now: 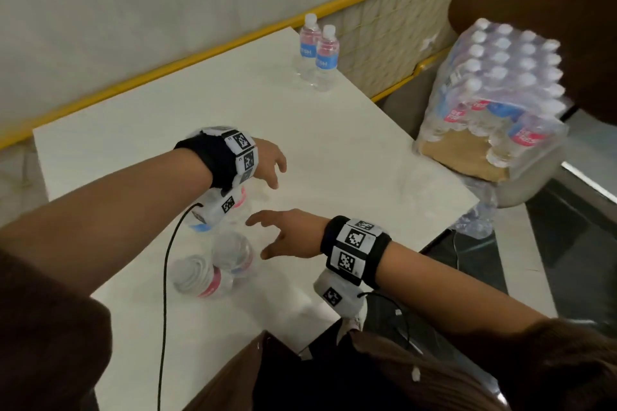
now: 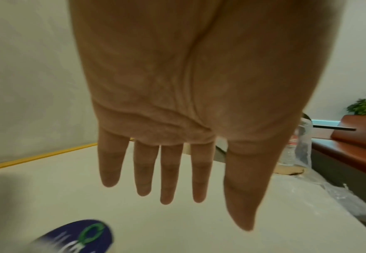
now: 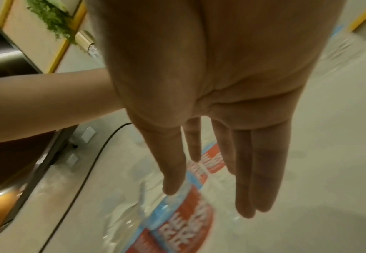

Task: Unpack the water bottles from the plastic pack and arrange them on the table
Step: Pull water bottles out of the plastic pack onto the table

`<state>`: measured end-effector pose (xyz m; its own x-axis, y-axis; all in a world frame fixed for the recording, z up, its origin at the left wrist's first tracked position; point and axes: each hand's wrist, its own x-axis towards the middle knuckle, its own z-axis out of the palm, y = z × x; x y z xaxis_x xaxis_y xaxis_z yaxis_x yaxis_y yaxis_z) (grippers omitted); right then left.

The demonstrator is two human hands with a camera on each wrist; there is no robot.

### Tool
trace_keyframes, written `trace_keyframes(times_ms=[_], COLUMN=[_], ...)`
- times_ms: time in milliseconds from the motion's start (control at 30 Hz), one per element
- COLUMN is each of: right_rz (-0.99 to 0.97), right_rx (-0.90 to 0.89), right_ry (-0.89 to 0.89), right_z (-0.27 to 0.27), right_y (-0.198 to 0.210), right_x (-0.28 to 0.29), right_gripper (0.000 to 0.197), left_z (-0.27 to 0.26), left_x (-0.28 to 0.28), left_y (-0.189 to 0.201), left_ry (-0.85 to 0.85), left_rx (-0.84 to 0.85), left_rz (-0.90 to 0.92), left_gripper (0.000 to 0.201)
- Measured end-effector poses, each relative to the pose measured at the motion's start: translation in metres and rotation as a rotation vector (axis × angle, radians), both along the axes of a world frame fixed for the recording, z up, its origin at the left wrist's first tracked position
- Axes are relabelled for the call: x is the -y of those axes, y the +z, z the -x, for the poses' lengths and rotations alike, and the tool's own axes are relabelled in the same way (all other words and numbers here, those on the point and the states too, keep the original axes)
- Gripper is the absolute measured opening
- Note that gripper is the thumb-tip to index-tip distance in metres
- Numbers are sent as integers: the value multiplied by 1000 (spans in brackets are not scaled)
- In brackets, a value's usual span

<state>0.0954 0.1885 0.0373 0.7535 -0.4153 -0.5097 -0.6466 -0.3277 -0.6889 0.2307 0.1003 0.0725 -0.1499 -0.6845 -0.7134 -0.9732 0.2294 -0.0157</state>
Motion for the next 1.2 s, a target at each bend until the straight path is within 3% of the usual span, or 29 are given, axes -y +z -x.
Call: trace_keyframes(times_ms=[133, 333, 500, 600, 733, 833, 933, 1000, 1067, 1200], right_rz=[3, -14, 163, 256, 255, 320, 298, 217, 172, 240], right_rx=[-147, -104, -54, 53, 258, 208, 407, 508, 503, 338], right_ry=[-129, -670, -1122, -1403, -1774, -1915, -1995, -1966, -1930, -1787], right_z=[69, 188, 272, 312, 342, 345, 349, 369, 380, 348], right_y=[-18, -33, -41, -40, -57, -70, -85, -116, -132, -71], right_x=[36, 105, 154, 177, 202, 212, 227, 246, 257, 230], right_gripper=[46, 36, 58, 72, 68, 84, 108, 111, 101, 54], left_z=[60, 164, 239, 270, 291, 296, 295, 293, 291, 291], left_x=[18, 57, 97, 120, 134, 137, 140, 140, 141, 143], left_y=[-8, -25, -20, -17, -14, -12, -11, -11, -12, -15], left_ry=[-78, -129, -130, -150, -145, -149, -121, -74, -19, 66], left_rx=[-69, -321, -513, -536, -592, -647, -658, -672, -677, -698], left_rz=[48, 177, 326, 378, 396, 503, 539, 463, 380, 281], left_gripper=[53, 62, 72, 83, 84, 61, 34, 28, 28, 42])
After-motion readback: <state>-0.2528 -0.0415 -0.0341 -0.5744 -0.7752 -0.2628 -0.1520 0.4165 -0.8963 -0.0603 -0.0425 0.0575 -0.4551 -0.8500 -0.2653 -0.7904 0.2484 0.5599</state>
